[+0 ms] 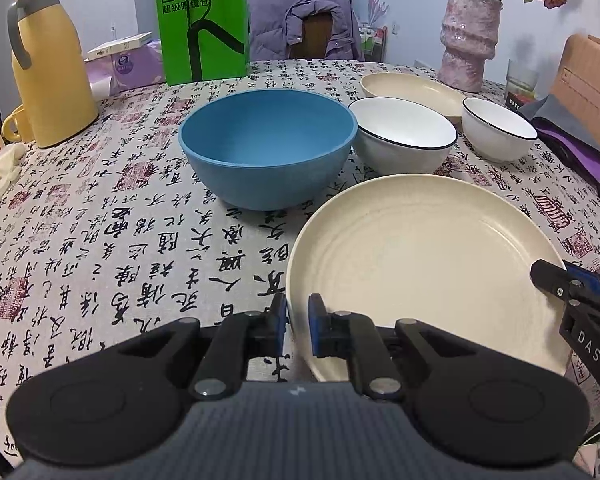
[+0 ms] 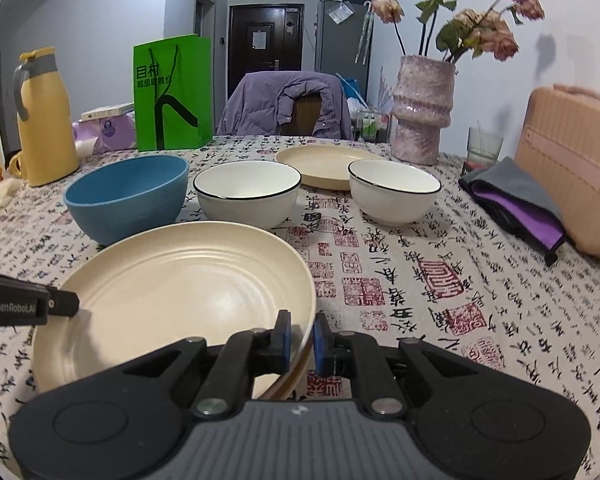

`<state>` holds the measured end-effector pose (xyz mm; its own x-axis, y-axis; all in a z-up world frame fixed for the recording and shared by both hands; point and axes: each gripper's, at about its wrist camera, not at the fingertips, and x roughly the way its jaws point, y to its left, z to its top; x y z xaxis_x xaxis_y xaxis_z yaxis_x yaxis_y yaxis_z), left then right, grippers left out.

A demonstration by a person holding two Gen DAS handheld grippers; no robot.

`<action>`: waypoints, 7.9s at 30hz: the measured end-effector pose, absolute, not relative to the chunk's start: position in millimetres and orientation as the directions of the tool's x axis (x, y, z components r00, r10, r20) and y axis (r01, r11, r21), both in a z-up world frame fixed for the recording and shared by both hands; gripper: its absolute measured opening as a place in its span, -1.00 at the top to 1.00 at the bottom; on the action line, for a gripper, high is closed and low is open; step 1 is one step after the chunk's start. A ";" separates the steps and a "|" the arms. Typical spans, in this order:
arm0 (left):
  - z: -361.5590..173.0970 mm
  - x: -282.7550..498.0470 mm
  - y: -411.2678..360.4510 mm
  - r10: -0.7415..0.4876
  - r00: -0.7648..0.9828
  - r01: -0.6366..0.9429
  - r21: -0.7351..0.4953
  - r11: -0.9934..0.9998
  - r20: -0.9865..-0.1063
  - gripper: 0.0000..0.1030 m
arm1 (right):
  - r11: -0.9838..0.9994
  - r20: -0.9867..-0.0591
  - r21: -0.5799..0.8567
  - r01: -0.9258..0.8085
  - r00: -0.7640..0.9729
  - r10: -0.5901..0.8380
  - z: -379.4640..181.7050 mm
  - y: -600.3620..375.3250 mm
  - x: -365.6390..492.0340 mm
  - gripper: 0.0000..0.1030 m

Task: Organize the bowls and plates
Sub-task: 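Lower the held cream plate upright beside the blue bowl with both grippers, then open both grippers to release the cream plate, then move both open grippers toward the cream plate beside the pink vase, then close the left gripper on the plate rim while the right gripper closes too, then lift the cream plate off the table with both grippers, tilting it upright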

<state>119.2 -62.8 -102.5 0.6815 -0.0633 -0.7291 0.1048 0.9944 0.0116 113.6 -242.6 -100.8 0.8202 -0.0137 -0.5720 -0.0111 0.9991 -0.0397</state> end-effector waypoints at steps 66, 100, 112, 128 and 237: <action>-43.6 116.0 -22.5 -0.130 0.890 0.046 -0.198 0.979 -0.438 -1.00 | 0.973 -0.442 0.200 -0.116 0.876 0.195 -50.0 -300.1 164.3 -1.00; 13.8 209.8 -59.8 -0.087 0.897 -0.027 -0.248 0.968 -0.434 -1.00 | 0.950 -0.425 0.258 -0.178 0.862 0.277 27.5 -344.2 292.9 -1.00; 16.5 250.2 -70.6 -0.058 0.891 -0.064 -0.252 0.966 -0.450 -1.00 | 0.958 -0.449 0.213 -0.193 0.851 0.271 39.1 -344.9 354.5 -1.00; -5.0 296.7 -116.6 0.016 0.866 -0.129 -0.193 0.973 -0.500 -1.00 | 0.932 -0.440 0.323 -0.165 0.846 0.302 14.5 -395.5 404.9 -1.00; -112.3 482.9 -221.4 0.088 0.573 -0.136 0.011 0.991 -0.815 0.60 | 0.944 -0.696 0.325 0.057 0.690 0.198 -110.9 -421.9 503.4 0.70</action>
<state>482.9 -221.4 -112.3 0.5730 0.0878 -0.8149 -0.1364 0.9906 0.0108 503.4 -421.9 -110.9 0.6899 0.1983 -0.6962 0.0569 0.9439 0.3253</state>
